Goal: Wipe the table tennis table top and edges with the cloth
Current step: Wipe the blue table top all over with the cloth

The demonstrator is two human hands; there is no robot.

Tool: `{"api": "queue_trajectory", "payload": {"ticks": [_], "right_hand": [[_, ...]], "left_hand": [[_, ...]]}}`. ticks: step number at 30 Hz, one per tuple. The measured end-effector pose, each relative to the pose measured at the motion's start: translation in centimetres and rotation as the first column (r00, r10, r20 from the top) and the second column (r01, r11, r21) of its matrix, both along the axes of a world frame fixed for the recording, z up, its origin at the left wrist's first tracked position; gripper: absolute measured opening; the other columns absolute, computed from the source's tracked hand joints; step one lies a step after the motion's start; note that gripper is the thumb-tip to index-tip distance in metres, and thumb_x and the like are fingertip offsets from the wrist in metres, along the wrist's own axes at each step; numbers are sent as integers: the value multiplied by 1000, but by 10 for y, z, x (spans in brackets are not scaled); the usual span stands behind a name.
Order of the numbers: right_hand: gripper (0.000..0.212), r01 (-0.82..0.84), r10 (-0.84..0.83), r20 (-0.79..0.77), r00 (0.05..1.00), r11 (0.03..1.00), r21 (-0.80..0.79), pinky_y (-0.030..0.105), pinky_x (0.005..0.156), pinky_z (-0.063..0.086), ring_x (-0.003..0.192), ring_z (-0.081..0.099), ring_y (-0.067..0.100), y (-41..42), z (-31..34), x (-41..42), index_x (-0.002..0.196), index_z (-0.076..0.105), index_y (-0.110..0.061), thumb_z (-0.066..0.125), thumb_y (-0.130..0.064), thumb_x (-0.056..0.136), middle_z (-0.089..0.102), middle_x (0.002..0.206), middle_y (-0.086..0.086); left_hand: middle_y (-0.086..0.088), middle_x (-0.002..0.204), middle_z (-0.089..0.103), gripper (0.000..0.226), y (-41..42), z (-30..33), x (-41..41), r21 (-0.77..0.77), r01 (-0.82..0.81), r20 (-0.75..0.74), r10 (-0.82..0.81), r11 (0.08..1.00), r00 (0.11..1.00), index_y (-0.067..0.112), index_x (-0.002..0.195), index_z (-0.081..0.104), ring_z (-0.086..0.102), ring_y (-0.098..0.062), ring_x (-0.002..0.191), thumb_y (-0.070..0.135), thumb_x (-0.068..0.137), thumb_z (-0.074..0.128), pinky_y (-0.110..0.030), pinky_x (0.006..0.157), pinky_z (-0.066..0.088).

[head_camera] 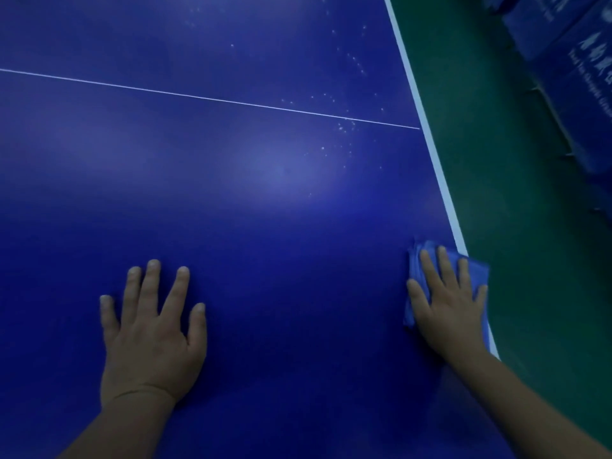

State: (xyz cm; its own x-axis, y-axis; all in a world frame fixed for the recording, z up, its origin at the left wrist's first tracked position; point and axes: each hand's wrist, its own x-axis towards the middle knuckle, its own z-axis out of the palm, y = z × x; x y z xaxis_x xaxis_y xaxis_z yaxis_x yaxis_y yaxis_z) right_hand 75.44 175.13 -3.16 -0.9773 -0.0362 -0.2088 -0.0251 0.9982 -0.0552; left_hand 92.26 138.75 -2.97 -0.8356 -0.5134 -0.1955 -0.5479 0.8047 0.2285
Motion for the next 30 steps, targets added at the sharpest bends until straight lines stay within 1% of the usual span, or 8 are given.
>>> {"api": "queue_trajectory", "payload": {"ticks": [3, 9, 16, 20, 23, 27, 28, 30], "right_hand": [[69, -34, 34, 16, 999, 999, 0, 61, 120, -4, 156, -7, 22, 0, -2, -24, 159, 7, -44, 15, -66, 94, -3, 168, -15], [61, 11, -12, -6, 1000, 997, -73, 63, 121, 2, 155, -6, 25, -20, 1, -113, 160, 10, -39, 25, -56, 103, 0, 169, -11], [76, -34, 34, 33, 999, 999, -3, 59, 122, 6, 156, -7, 22, 38, 5, 28, 160, 9, -40, 9, -70, 90, -6, 167, -16], [80, 86, -86, 38, 996, 996, 3, 60, 122, -2, 155, -10, 22, 0, 5, 22, 160, 6, -42, 3, -70, 85, -11, 166, -18], [76, -126, 126, -6, 992, 992, -30, 60, 121, -8, 155, -11, 24, -79, 2, -9, 159, 4, -44, 5, -70, 87, -9, 168, -16], [71, -537, 537, -7, 843, 842, -45, 63, 120, -6, 156, -4, 26, -149, -2, -32, 159, 14, -42, 12, -67, 93, 3, 169, -13], [70, -554, 554, -17, 832, 832, -33, 64, 120, -3, 156, -1, 25, -144, -3, -42, 158, 15, -42, 13, -67, 93, 6, 168, -13], [70, -404, 404, -45, 914, 914, -11, 65, 120, 3, 156, 3, 24, -116, -3, -65, 158, 15, -44, 17, -67, 92, 8, 168, -14]], "left_hand": [[-1, 169, 3, 76, -1, 0, -1, 3, -9, 1, 9, 1000, 1000, 31, 159, 17, -14, -15, 154, 64, 92, 8, -40, 120, -21], [-2, 169, 5, 77, 0, 1, -2, 2, -7, -19, 7, 1000, 1000, 31, 159, 20, -13, -15, 155, 64, 91, 9, -36, 118, -24], [-7, 168, 11, 73, 0, 2, -1, -6, 9, 3, -9, 1000, 1000, 28, 158, 27, -6, -20, 156, 61, 94, 14, -40, 119, -19], [-5, 169, 7, 74, -3, 3, -2, -8, 9, 20, -8, 1000, 1000, 30, 159, 23, -9, -19, 155, 62, 93, 11, -41, 119, -20], [-3, 169, 4, 76, -2, 4, -3, -6, -1, 31, 1, 1000, 1000, 32, 160, 20, -12, -18, 155, 63, 91, 9, -38, 117, -24], [-2, 170, -1, 77, -2, 6, -6, 3, 5, 39, -5, 1000, 999, 33, 160, 16, -17, -15, 154, 63, 90, 7, -36, 116, -28], [-2, 170, 0, 76, -2, 7, -6, 2, 7, 38, -7, 1000, 999, 33, 160, 16, -17, -16, 154, 63, 90, 7, -37, 116, -27], [-3, 169, 4, 74, -2, 6, -4, -6, 8, 34, -7, 1000, 999, 31, 159, 17, -13, -17, 155, 62, 92, 10, -40, 119, -23]]}}
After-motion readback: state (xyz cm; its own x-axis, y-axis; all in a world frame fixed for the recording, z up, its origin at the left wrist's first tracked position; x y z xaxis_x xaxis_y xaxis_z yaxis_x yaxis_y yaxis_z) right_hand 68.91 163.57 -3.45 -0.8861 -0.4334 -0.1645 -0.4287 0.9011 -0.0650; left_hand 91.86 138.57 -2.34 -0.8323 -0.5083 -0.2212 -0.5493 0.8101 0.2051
